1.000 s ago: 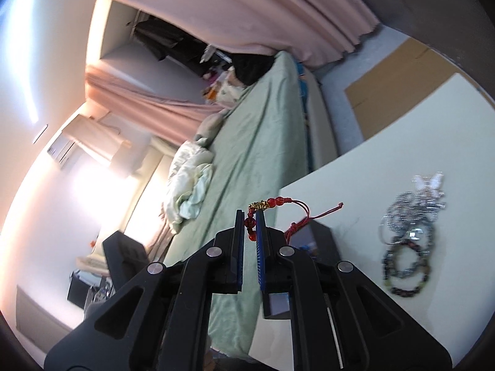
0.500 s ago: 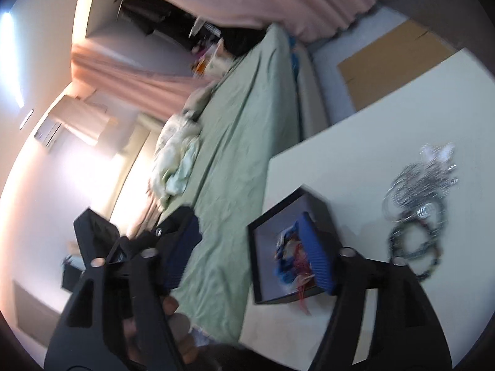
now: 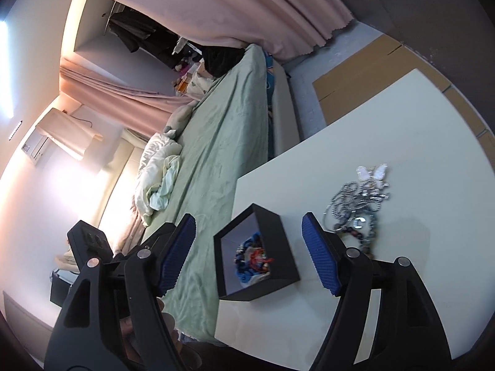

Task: Organize jewelry
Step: 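Carry the brooch and red charm over the black box and release both, then grasp the silver chain with the left gripper and lift it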

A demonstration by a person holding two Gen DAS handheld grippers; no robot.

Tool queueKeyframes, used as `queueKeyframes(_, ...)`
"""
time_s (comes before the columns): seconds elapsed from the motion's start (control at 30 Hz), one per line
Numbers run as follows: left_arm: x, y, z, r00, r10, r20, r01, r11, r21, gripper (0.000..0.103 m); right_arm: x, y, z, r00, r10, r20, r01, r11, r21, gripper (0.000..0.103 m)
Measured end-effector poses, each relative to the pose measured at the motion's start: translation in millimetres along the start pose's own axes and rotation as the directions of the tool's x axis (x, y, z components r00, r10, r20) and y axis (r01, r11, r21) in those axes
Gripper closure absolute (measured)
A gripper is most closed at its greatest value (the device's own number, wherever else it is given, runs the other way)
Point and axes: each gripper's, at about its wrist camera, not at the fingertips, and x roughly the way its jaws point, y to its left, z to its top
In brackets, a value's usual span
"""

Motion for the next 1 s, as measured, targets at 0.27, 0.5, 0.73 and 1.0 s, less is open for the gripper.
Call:
queueKeyframes(0.27,14,-32,0,0.999,-0.029,-0.034,0.032,0.994,0.104,0.01,-18,-29,6,0.997,-0.08,0.01,0.079,0.995,0.054,0.031)
queueKeyframes(0.5,35,-75,0,0.992,-0.044,-0.122,0.071,0.972,0.226,0.02,-33,-58,10,0.991,-0.133,0.018,0.129,0.981,0.144,0.031)
queueKeyframes(0.73,72,-110,-11,0.968,-0.032,-0.248,0.111,0.945,0.309,0.043,-48,-73,14,0.991,-0.127,0.04,0.116,0.973,0.201,0.031)
queueKeyframes(1.0,117,-140,-29,0.941,0.044,-0.335,0.114,0.892,0.438,0.056,-54,-78,17,0.99,-0.129,0.054,0.115,0.97,0.216,0.031)
